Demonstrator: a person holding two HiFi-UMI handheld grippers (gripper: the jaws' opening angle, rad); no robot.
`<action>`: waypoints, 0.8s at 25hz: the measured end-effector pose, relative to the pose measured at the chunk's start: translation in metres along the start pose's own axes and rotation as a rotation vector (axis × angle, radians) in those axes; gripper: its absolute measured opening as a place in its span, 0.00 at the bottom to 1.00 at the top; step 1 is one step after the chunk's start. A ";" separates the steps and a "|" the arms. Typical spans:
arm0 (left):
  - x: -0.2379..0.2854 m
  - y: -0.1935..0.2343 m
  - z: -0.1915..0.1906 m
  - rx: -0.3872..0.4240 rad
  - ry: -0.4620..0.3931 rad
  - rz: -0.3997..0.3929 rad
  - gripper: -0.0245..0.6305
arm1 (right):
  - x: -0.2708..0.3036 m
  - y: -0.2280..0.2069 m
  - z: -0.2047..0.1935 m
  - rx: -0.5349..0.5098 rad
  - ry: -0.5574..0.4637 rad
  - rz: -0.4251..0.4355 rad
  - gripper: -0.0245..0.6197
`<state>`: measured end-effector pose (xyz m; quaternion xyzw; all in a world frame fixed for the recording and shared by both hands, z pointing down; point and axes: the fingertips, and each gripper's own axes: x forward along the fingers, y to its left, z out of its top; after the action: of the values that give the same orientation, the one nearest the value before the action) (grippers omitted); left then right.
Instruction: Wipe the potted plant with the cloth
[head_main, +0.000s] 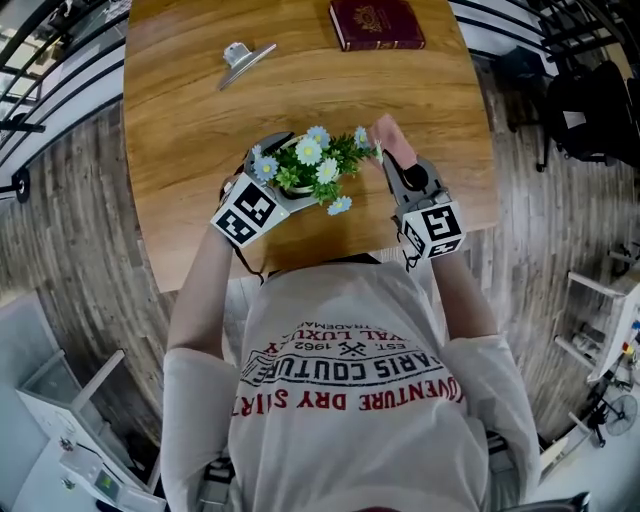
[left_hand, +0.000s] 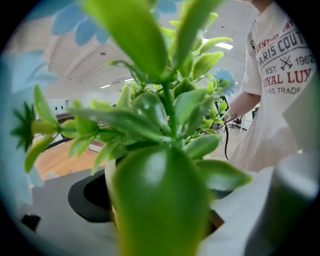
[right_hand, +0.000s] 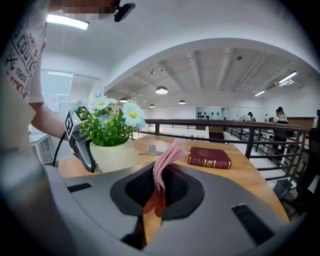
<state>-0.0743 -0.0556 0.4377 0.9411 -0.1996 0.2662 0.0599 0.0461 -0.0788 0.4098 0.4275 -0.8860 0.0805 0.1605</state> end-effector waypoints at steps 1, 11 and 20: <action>0.004 -0.002 -0.007 0.009 0.013 -0.001 0.84 | -0.001 -0.002 -0.002 -0.002 0.007 -0.006 0.10; 0.057 -0.023 -0.066 0.060 0.126 -0.071 0.84 | 0.002 -0.018 -0.024 -0.058 0.082 -0.066 0.10; 0.067 -0.022 -0.079 0.063 0.121 -0.079 0.84 | -0.003 -0.028 -0.037 -0.051 0.102 -0.088 0.10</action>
<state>-0.0505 -0.0410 0.5403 0.9319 -0.1498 0.3260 0.0528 0.0777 -0.0840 0.4441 0.4574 -0.8587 0.0725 0.2196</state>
